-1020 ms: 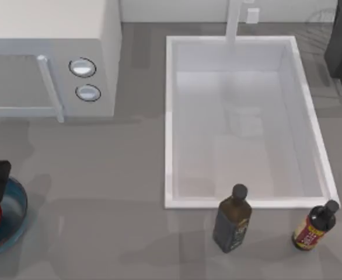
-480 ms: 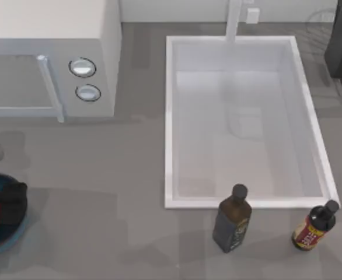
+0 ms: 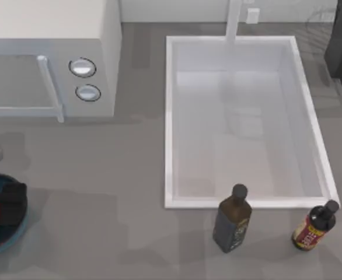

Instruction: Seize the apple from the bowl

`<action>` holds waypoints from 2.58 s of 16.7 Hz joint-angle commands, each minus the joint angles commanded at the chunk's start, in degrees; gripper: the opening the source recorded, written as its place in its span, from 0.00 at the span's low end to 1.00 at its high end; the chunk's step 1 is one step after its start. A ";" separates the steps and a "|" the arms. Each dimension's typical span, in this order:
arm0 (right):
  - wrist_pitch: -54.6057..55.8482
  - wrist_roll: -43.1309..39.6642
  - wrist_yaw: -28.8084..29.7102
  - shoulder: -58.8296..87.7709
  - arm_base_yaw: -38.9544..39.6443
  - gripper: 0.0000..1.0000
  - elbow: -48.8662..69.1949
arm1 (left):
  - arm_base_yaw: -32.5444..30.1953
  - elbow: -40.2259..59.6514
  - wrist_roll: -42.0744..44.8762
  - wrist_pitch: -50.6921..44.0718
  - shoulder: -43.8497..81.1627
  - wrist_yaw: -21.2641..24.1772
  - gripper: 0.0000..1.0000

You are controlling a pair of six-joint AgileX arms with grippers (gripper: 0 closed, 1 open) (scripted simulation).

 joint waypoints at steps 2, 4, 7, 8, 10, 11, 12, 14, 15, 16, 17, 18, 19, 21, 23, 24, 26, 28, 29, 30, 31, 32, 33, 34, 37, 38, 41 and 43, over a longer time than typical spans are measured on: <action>0.00 0.00 0.00 0.00 0.00 1.00 0.00 | 0.00 0.00 0.00 0.00 0.00 0.00 0.77; 0.00 0.00 0.00 0.00 0.00 1.00 0.00 | 0.00 0.00 0.00 0.00 0.00 0.00 0.62; 0.00 0.00 0.00 0.00 0.00 1.00 0.00 | 0.00 0.00 0.00 0.00 0.00 0.00 0.40; 0.00 0.00 0.00 0.00 0.00 1.00 0.00 | 0.00 0.00 0.00 0.00 0.00 0.00 0.32; 0.00 0.00 0.00 0.00 0.00 1.00 0.00 | 0.00 0.00 0.00 0.00 0.00 0.00 0.17; 0.00 0.00 0.00 0.00 0.00 1.00 0.00 | 0.00 0.00 0.00 0.00 0.00 0.00 0.10; 0.00 0.00 0.00 0.00 0.00 1.00 0.00 | 0.00 0.00 0.00 0.00 0.00 0.00 0.02; 0.00 0.00 0.00 0.00 0.00 1.00 0.00 | 0.00 0.00 0.00 0.00 0.00 0.00 0.00; 0.00 0.00 0.00 0.00 0.00 1.00 0.00 | 0.00 0.00 0.00 0.00 0.00 0.00 0.00; 0.00 0.00 0.00 0.00 0.00 1.00 0.00 | 0.00 0.00 0.00 0.00 0.00 0.00 0.00; 0.00 0.00 0.00 0.00 0.00 1.00 0.00 | 0.00 0.00 0.00 0.00 0.00 0.00 0.00; 0.00 0.00 0.00 0.00 0.00 1.00 0.00 | 0.00 0.00 0.00 0.00 0.00 0.00 0.00; 0.00 0.00 0.00 0.00 0.00 1.00 0.00 | 0.00 0.00 0.00 0.00 0.00 0.00 0.00; 0.00 0.00 0.00 0.00 0.00 1.00 0.00 | -0.19 2.58 -0.04 -3.69 -4.87 -1.91 0.00; 0.00 0.00 0.00 0.00 0.00 1.00 0.00 | -0.20 3.34 -0.04 -4.46 -4.79 -1.92 0.00; 0.00 0.00 0.00 0.00 0.00 1.00 0.00 | -0.21 4.61 -0.06 -5.77 -4.67 -1.92 0.00; 0.00 0.00 0.00 0.00 0.00 1.00 0.00 | -0.26 8.92 -0.10 -10.16 -4.41 -1.94 0.00; 0.00 0.00 0.00 0.00 0.00 1.00 0.00 | -0.33 15.59 -0.17 -16.96 -4.32 -1.96 0.00; 0.00 0.00 0.00 0.00 0.00 1.00 0.00 | -0.38 19.70 -0.22 -21.29 -4.37 -1.97 0.00; 0.00 0.00 0.00 0.00 0.00 1.00 0.00 | -0.44 24.08 -0.28 -26.08 -4.50 -1.97 0.00; 0.00 0.00 0.00 0.00 0.00 1.00 0.00 | -0.50 28.60 -0.34 -31.19 -4.72 -1.98 0.00; 0.00 0.00 0.00 0.00 0.00 1.00 0.00 | -0.56 33.14 -0.41 -36.38 -5.01 -1.98 0.00; 0.00 0.00 0.00 0.00 0.00 1.00 0.00 | -0.63 37.56 -0.49 -41.43 -5.38 -1.99 0.00; 0.00 0.00 0.00 0.00 0.00 1.00 0.00 | -0.70 41.76 -0.57 -46.14 -5.82 -1.99 0.00; 0.00 0.00 0.00 0.00 0.00 1.00 0.00 | -0.91 52.07 -0.79 -57.00 -7.33 -1.98 0.00; 0.00 0.00 0.00 0.00 0.00 1.00 0.00 | -0.96 54.43 -0.86 -59.39 -7.81 -1.98 0.00; 0.00 0.00 0.00 0.00 0.00 1.00 0.00 | -1.06 58.02 -0.97 -63.02 -8.71 -1.97 0.00; 0.00 0.00 0.00 0.00 0.00 1.00 0.00 | -1.06 58.10 -0.97 -63.10 -8.73 -1.97 0.00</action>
